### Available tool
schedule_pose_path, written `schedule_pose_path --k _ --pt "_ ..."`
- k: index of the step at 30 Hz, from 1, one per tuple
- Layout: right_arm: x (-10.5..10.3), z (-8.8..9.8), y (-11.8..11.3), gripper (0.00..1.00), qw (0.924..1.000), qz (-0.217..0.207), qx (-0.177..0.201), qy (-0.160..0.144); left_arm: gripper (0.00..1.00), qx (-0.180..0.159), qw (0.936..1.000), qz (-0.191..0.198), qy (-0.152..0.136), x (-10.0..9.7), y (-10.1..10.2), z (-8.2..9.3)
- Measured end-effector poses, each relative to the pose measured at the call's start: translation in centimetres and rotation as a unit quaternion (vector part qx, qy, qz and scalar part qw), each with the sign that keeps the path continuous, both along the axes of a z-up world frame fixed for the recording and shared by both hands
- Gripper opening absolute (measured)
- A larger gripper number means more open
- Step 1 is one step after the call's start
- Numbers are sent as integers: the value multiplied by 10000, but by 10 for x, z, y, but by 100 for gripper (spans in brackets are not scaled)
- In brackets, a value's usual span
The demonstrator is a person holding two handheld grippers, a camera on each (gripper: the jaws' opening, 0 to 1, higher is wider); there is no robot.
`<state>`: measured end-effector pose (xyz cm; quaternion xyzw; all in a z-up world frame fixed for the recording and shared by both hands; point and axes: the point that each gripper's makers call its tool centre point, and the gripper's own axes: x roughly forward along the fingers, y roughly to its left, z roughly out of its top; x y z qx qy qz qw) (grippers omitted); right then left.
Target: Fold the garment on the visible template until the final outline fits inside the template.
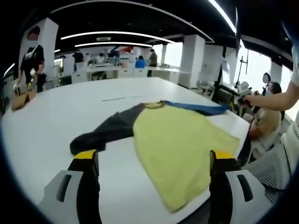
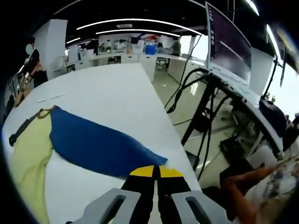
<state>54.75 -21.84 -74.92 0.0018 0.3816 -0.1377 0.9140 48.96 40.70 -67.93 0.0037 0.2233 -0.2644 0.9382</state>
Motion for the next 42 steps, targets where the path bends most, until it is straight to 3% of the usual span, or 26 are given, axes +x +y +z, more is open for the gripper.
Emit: schedule_pose_path --k 5,13,16,20,25,34,42 --pt "-11 -18 3 0 9995 -106 246 194 96 18 10000 -19 21 0 0 -1" --pt "-15 -26 2 0 9990 -153 314 263 96 42 10000 -25 21 1 2 -1" --pt "-13 -18 5 2 9986 -189 468 185 96 49 10000 -16 17 0 2 0" --pt "-5 -5 9 15 9981 -116 600 108 96 69 10000 -26 34 -1 2 0" --pt "6 0 1 16 9986 -150 493 108 96 82 10000 -9 33 -2 1 2" --pt "12 -23 -7 23 9972 -233 562 431 96 73 10000 31 26 -2 3 3" --pt "3 -37 -4 22 9948 -260 635 752 96 70 9999 76 45 -1 5 1"
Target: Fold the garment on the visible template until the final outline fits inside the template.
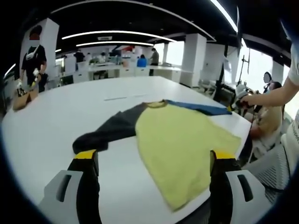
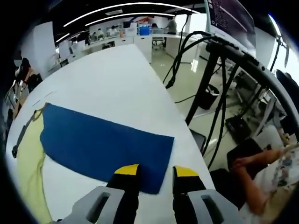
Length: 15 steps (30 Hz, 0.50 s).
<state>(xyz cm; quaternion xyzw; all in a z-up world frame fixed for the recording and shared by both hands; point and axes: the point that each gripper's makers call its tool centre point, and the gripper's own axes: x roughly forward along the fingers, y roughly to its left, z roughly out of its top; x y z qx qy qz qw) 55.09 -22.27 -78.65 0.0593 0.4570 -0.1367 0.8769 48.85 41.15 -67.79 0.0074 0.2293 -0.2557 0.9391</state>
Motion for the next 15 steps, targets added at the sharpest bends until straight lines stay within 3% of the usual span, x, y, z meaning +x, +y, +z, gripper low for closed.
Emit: schedule_pose_path --k 2,15 --pt "3 3 1 20 9997 -106 142 -168 96 14 10000 -1 10 0 0 0" --pt "15 2 -14 4 9990 -213 161 -347 96 39 10000 -18 71 3 -1 -4"
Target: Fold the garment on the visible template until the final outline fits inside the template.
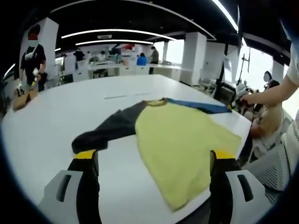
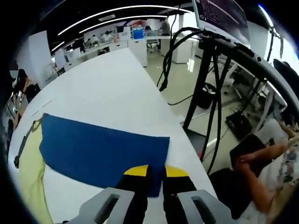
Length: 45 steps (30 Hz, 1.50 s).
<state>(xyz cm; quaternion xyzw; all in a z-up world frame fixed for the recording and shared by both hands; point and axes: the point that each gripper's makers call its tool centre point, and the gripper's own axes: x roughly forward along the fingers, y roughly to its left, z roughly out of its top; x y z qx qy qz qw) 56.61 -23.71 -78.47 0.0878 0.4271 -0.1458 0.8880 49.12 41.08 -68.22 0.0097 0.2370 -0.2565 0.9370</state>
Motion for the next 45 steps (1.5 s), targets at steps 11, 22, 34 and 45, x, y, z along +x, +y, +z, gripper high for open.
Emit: schedule_pose_path --k 11,22,34,45 --pt "12 -1 -5 0 9999 -71 76 -77 97 37 10000 42 4 0 3 0" --pt "22 -2 -16 0 9997 -165 126 -137 99 100 9999 75 -13 3 6 4" --pt "15 16 3 0 9999 -33 130 -95 99 96 9999 58 -10 4 5 3" --pt "22 33 18 0 9994 228 136 -214 99 97 9999 7 -62 3 5 7"
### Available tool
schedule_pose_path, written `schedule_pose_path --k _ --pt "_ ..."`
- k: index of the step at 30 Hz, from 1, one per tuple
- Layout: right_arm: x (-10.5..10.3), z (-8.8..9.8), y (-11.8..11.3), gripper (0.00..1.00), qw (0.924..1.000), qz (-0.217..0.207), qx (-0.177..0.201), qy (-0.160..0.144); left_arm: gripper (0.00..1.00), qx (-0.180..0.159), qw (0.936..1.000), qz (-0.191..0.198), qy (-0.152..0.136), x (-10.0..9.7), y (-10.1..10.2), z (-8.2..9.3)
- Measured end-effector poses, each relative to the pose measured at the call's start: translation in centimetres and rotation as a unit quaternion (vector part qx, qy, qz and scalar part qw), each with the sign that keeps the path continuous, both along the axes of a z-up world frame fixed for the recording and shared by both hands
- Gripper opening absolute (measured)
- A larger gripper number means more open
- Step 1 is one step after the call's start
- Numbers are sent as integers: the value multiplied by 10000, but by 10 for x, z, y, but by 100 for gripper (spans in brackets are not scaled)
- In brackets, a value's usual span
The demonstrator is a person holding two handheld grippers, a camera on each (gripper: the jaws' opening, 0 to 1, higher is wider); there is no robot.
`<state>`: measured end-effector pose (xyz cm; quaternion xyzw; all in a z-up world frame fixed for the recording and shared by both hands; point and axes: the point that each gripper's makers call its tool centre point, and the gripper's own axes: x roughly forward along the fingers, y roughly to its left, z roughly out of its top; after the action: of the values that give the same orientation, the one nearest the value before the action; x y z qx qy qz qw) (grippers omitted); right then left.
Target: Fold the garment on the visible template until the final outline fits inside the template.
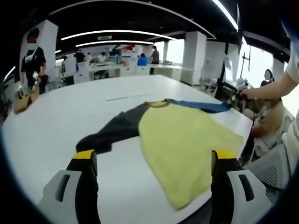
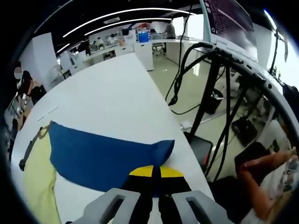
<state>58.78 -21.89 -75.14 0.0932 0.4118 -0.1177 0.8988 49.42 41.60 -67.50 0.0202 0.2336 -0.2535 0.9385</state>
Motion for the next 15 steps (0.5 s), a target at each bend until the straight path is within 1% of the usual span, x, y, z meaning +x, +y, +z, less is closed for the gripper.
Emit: schedule_pose_path --k 4,9,15 --pt "5 6 6 0 9999 90 36 -90 99 22 10000 -30 -25 0 0 1" --pt "17 9 4 0 9996 198 74 -180 99 28 10000 -60 -34 0 1 1" --pt "25 14 18 0 9989 367 121 -278 99 8 9999 -108 0 -2 -1 -1"
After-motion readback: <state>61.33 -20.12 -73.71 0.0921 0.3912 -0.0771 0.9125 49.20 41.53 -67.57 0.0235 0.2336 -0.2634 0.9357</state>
